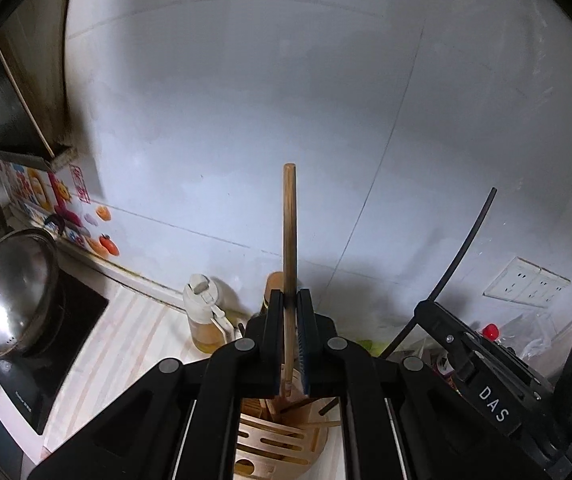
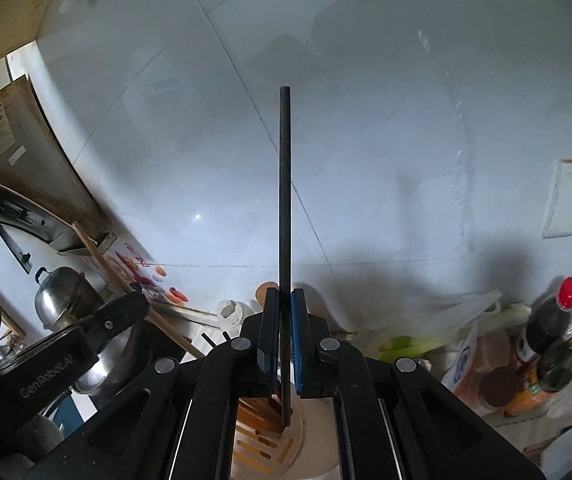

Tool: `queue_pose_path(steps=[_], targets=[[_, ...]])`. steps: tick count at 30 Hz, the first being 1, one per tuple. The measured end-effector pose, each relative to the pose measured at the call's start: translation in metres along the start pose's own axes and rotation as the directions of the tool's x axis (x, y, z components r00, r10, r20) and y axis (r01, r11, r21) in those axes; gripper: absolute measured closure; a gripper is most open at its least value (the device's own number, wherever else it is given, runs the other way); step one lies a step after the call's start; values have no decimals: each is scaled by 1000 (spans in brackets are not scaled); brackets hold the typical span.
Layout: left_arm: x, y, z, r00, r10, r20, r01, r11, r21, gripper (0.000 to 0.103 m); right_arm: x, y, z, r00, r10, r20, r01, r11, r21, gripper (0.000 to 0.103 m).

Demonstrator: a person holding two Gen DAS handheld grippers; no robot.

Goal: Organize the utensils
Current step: 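Lift both chopsticks upright and lower them into the cream holder, then open both tools to release the chopsticks into the holder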

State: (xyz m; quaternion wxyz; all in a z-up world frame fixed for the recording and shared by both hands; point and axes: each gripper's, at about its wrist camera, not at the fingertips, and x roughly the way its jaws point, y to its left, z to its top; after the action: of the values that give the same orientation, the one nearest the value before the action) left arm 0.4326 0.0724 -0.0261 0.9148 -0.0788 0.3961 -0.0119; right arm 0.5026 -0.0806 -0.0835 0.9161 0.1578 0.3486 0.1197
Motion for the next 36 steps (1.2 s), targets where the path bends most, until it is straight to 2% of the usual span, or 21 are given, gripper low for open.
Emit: queue_pose_path(steps=[9, 13, 23, 30, 36], targets=[[20, 4, -9, 998, -15, -60, 14, 1000, -17, 99, 11, -4, -11, 1000, 13, -17, -13, 1000, 1, 98], [26, 10, -14, 996, -12, -83, 10, 1000, -26, 99, 17, -3, -20, 999, 18, -39, -18, 1000, -6, 98], [38, 20, -22, 986, -64, -151, 54, 996, -69, 99, 31, -3, -40, 993, 28, -118, -33, 999, -40, 98], [40, 24, -27, 979, -102, -176, 86, 992, -94, 99, 39, -2, -48, 981, 50, -188, -60, 997, -47, 97], [25, 31, -25, 972, -144, -185, 113, 979, -167, 96, 38, -6, -53, 964, 82, -253, -92, 995, -28, 95]])
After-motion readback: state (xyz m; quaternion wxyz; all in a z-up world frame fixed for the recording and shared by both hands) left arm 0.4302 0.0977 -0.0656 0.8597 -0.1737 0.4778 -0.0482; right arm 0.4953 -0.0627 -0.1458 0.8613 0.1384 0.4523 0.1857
